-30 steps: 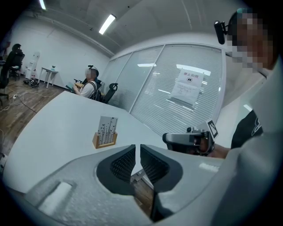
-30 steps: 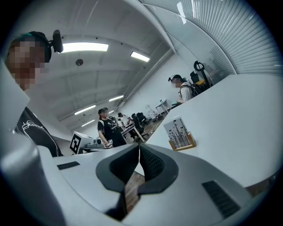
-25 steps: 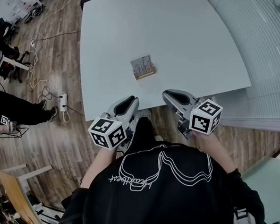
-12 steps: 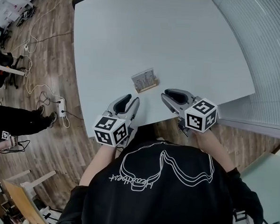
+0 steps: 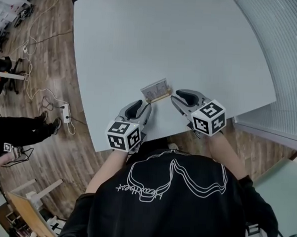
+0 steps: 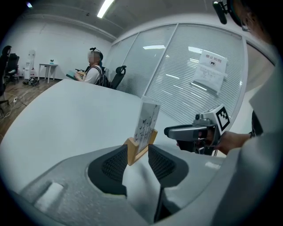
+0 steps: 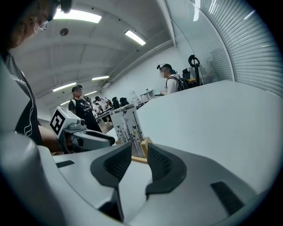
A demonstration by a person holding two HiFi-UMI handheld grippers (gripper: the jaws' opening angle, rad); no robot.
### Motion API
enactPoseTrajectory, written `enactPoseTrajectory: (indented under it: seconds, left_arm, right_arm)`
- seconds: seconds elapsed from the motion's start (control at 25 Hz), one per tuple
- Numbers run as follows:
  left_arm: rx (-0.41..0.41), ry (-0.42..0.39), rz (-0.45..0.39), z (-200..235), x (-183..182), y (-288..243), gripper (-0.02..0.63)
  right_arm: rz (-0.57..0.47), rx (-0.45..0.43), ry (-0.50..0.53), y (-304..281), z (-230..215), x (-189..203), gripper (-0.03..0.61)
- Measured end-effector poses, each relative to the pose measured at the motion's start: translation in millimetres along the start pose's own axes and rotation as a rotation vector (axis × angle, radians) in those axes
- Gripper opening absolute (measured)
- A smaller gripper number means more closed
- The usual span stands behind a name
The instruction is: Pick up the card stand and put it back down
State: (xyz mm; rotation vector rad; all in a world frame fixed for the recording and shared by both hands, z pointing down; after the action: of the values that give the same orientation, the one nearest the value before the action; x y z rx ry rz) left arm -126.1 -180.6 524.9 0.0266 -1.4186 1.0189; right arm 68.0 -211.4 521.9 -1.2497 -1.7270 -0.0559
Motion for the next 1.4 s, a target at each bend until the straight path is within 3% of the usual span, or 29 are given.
enactPoseTrajectory:
  seconds: [0.4, 0.88, 1.4]
  left_arm:
    - [-0.025, 0.014, 0.018, 9.0, -0.4, -17.1, 0.133]
    - [-0.051, -0.021, 0.031, 11.2, 1.3, -23.4, 0.124]
    - [-0.058, -0.037, 0.025, 2.5, 5.1, -23.0, 0.117]
  right_arm:
    - [0.081, 0.059, 0.092, -31.0, -9.8, 3.2, 0.115]
    - [0.079, 0.045, 0.04, -42.6, -15.0, 5.6, 0.101]
    - [0.063, 0.057, 0.057, -35.6, -14.2, 12.1, 0.083]
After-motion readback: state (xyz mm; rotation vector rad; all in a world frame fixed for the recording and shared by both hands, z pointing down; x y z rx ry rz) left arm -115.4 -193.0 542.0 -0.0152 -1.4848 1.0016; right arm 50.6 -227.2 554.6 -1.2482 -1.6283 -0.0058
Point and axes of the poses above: the fingertips, and each gripper's own axes: y backward along the fingers, z to its left, x out of its underside, the point moved 7 cm from there along y, backward along the fingers, and after that the axes turned 11 degrees about -y, right-handed, at the moved point
